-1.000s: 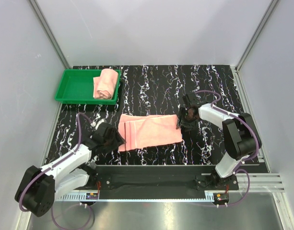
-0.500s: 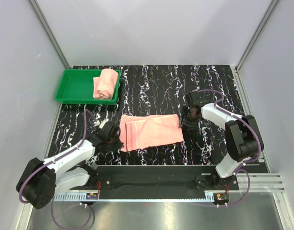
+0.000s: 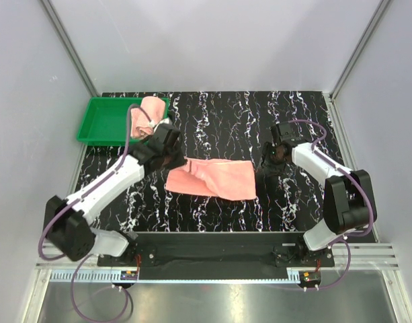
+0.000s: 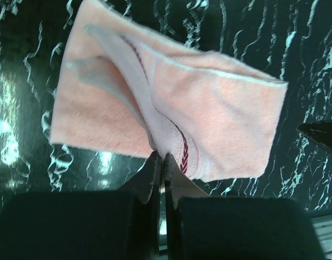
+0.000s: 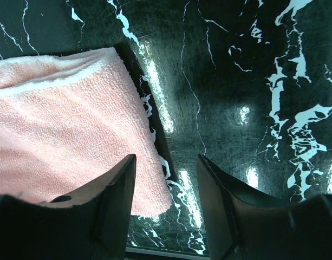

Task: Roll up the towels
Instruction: Fold the towel

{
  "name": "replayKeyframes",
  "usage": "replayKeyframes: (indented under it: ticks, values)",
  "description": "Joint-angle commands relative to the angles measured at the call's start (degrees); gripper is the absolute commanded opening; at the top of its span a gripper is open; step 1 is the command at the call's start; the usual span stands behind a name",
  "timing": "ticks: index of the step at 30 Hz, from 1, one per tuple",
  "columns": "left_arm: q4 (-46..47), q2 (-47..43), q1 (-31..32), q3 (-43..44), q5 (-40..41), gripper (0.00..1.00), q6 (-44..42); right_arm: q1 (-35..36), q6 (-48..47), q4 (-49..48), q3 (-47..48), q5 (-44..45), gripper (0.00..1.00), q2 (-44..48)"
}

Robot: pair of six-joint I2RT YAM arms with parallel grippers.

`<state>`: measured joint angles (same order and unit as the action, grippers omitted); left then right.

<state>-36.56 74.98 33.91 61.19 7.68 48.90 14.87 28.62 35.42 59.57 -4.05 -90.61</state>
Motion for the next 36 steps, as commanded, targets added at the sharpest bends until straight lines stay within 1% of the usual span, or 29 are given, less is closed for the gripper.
replayKeyframes:
  ticks: [1,4,7,9,12,14,17,18,19,20,21,22,23,25,26,28,29,32,36]
  values:
    - [-1.24,4.9,0.28,9.02,-2.66,0.0,-5.22,-0.9,-1.2,0.97,1.87,-0.34,0.56,2.98]
    - [-0.62,7.45,0.45,13.59,-5.74,0.0,-7.68,-1.69,-1.02,0.79,1.25,-0.43,0.56,3.59]
    - [-0.18,10.27,0.98,20.01,-9.87,0.0,-10.66,-2.66,-1.02,0.44,0.55,-0.6,0.56,3.95]
    - [-1.41,11.85,1.94,24.65,-10.23,0.0,-12.33,-3.36,-1.11,0.18,0.02,-0.78,0.56,3.95]
    - [-2.03,11.77,2.74,28.1,-12.33,0.0,-15.32,-3.97,-0.94,-0.17,-0.42,-0.87,0.56,3.95]
    - [-0.02,10.19,2.83,27.85,-13.83,0.0,-17.43,-4.15,-0.85,-0.44,-0.77,-0.78,0.56,3.86]
    - [2.0,5.89,2.13,23.29,-11.12,0.0,-20.42,-4.33,-0.67,-0.79,-0.86,-1.22,0.56,3.33]
    - [3.23,4.49,1.52,20.58,-11.28,0.0,-21.3,-4.33,-0.67,-0.88,-0.95,-1.31,0.56,3.33]
    - [4.72,2.12,0.64,14.29,-11.72,0.0,-21.31,-4.24,-0.67,-0.97,-0.95,-1.31,0.56,3.16]
    - [8.39,1.06,-1.81,9.87,-12.51,0.0,-21.13,-4.33,-0.76,-1.05,-1.21,-1.31,0.56,3.16]
    - [10.61,0.18,-3.31,6.0,-14.95,0.0,-20.17,-4.33,-0.67,-1.14,-1.3,-1.39,0.56,3.24]
    - [14.72,-0.62,-4.8,-1.87,-16.11,0.0,-19.21,-4.33,-0.59,-1.4,-1.39,-1.48,0.56,3.07]
    - [16.67,-0.45,-8.21,-4.99,-18.47,0.0,-17.54,-4.33,-0.58,-1.41,-1.47,-1.66,0.56,2.98]
    - [21.41,1.55,-10.52,-10.36,-20.16,0.0,-16.65,-4.33,-0.5,-1.58,-1.56,-1.92,0.56,2.81]
    - [22.22,2.62,-12.1,-12.56,-20.77,0.0,-16.74,-4.33,-0.41,-1.76,-1.65,-2.1,0.56,2.81]
    - [24.24,5.43,-12.73,-13.46,-20.69,0.0,-17.44,-4.33,-0.23,-1.93,-1.74,-2.53,0.56,2.46]
    - [24.6,8.48,-13.08,-13.12,-20.86,0.0,-18.05,-4.33,-0.15,-2.11,-1.74,-2.8,0.56,2.37]
    - [24.25,12.72,-13.96,-11.71,-21.48,0.0,-18.76,-4.33,-0.06,-1.93,-1.56,-3.24,0.56,2.36]
    - [22.32,12.65,-14.31,-10.04,-19.38,0.0,-19.46,-4.33,-0.76,-1.58,-1.74,-2.8,0.56,2.98]
